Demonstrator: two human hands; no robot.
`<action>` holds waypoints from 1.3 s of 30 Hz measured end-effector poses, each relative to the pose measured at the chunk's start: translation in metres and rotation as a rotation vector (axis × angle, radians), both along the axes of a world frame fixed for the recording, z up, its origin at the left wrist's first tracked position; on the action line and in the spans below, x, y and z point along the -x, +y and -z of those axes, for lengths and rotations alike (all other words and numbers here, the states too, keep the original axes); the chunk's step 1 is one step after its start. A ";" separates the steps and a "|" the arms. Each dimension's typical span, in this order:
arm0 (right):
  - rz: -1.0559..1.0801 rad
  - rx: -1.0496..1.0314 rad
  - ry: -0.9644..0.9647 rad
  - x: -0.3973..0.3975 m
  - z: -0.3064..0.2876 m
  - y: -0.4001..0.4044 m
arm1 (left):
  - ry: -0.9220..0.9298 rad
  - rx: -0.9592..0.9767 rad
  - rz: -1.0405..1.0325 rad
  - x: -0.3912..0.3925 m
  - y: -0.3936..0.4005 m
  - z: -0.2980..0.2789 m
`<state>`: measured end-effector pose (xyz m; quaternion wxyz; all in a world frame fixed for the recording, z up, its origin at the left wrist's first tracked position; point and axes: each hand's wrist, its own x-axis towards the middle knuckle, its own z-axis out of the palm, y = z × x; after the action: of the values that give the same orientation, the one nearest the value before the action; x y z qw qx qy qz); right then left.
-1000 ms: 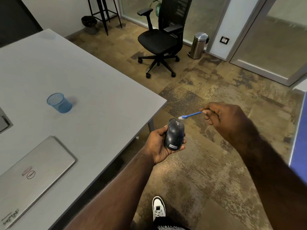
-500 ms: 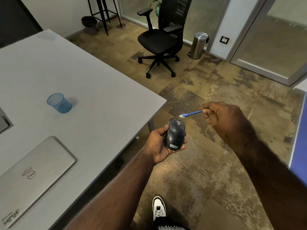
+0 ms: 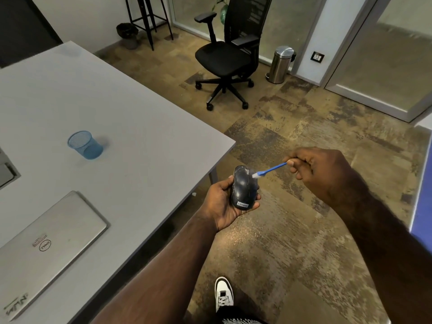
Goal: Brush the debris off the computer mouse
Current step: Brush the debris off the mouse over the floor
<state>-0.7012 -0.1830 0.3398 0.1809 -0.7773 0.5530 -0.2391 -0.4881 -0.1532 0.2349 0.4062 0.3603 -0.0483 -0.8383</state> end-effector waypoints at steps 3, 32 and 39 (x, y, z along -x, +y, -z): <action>-0.031 -0.001 0.009 0.004 0.006 0.003 | 0.052 -0.003 -0.036 -0.002 -0.002 0.000; 0.315 -0.009 -0.130 -0.010 0.025 0.003 | 0.031 0.015 -0.021 0.004 -0.001 -0.006; 0.185 -0.158 -0.264 -0.018 0.026 0.010 | -0.006 0.022 -0.015 0.003 -0.002 -0.006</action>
<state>-0.6832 -0.1728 0.3137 0.2894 -0.6684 0.6108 -0.3105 -0.4912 -0.1551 0.2405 0.4164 0.3586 -0.0559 -0.8336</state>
